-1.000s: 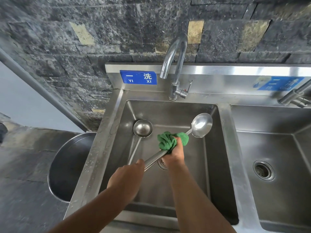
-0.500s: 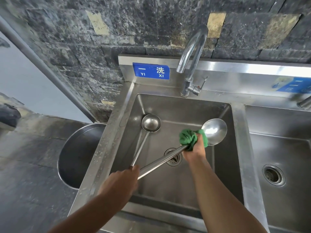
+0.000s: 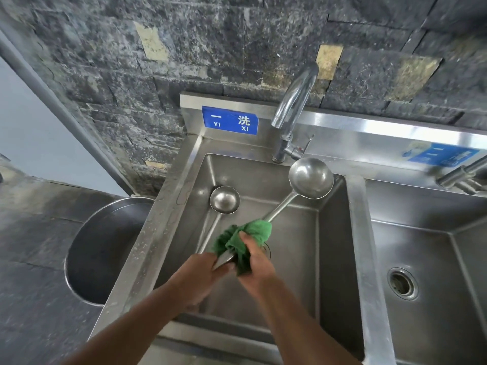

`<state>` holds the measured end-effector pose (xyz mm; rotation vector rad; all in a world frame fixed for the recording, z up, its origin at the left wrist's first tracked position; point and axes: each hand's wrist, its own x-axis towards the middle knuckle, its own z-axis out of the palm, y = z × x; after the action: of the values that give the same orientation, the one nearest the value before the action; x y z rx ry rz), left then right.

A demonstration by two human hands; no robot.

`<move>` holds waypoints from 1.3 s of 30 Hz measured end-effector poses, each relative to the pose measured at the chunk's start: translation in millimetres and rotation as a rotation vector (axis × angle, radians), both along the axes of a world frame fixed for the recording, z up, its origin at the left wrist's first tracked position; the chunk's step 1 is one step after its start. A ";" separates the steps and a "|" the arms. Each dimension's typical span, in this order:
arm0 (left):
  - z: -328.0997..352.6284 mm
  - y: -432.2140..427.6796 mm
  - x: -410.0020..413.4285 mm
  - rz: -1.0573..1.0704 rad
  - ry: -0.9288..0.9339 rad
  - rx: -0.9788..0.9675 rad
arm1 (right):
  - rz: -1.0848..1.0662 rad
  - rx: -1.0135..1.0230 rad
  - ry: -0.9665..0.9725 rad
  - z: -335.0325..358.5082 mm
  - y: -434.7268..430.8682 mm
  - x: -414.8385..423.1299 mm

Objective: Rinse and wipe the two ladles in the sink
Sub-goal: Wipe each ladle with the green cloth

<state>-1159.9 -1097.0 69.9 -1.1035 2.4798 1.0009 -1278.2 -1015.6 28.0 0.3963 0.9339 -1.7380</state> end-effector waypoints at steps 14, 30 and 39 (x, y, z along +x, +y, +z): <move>-2.9 -19.6 1.9 -0.177 -0.029 0.228 | -0.200 0.230 0.183 -8.1 36.9 -95.1; 0.9 -5.9 -65.5 0.025 0.042 0.209 | 0.081 0.366 0.414 9.5 52.8 -71.9; 9.6 -8.4 -60.3 -0.026 0.061 0.459 | -0.105 0.291 0.524 40.4 59.1 -139.6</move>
<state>-1220.3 -1105.4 79.5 -0.8987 2.1366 1.5146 -1417.8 -956.5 68.4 0.1747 1.5769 -1.8423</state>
